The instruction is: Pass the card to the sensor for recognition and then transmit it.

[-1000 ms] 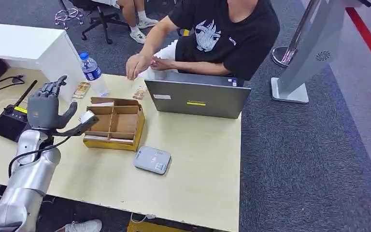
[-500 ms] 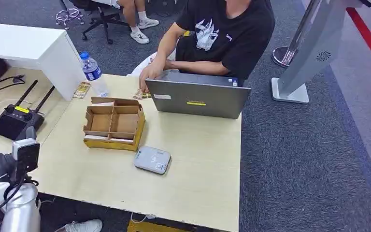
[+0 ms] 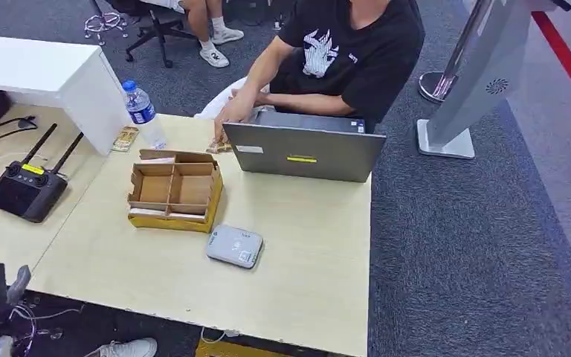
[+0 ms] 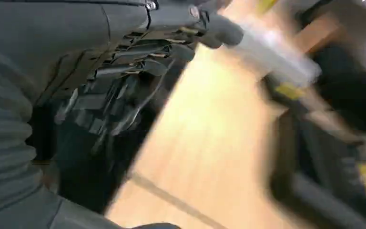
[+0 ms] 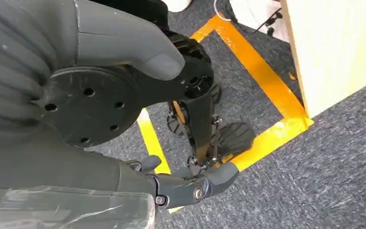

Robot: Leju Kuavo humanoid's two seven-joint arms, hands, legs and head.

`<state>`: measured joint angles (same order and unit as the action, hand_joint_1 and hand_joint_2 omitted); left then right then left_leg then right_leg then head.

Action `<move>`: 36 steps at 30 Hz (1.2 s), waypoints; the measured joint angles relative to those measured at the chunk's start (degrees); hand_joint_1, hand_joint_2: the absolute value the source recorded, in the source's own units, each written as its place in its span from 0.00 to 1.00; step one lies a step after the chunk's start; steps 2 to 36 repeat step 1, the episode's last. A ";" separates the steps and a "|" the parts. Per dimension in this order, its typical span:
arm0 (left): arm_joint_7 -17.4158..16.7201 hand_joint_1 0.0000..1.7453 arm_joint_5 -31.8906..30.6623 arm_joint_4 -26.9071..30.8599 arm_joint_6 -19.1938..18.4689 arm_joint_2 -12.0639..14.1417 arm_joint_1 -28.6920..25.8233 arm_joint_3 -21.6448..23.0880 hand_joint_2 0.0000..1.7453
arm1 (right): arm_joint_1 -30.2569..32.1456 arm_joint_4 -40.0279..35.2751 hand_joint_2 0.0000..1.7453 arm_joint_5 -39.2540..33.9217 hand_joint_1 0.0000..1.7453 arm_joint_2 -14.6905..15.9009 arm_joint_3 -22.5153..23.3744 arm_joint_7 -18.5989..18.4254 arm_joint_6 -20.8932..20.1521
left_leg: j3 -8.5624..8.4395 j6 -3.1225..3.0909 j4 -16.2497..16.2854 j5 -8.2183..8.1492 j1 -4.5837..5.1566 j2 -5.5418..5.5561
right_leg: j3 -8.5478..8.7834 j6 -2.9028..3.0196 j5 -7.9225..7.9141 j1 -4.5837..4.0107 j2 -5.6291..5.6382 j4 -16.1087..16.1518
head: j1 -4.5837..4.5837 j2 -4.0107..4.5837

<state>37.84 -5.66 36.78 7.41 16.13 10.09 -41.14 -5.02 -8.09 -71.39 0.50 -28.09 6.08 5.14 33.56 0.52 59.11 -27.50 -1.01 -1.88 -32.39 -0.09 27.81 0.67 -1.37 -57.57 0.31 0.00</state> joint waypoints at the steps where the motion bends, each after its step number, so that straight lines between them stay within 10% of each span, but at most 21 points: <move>1: -0.77 0.00 3.05 -2.65 -4.04 0.42 -0.02 -2.16 1.00 | 0.00 0.02 1.00 0.24 0.00 0.02 0.00 -0.05 0.00 | 0.00 0.00 0.00 -0.01 0.00 0.00 | -0.01 0.00 0.00 0.00 0.00 0.01 | 0.00 0.00; 36: -0.77 0.00 3.05 -2.65 -4.04 0.42 -0.02 -2.16 1.00 | 0.00 0.02 1.00 0.24 0.00 0.02 0.00 -0.05 0.00 | 0.00 0.00 0.00 -0.01 0.00 0.00 | -0.01 0.00 0.00 0.00 0.00 0.01 | 0.00 0.00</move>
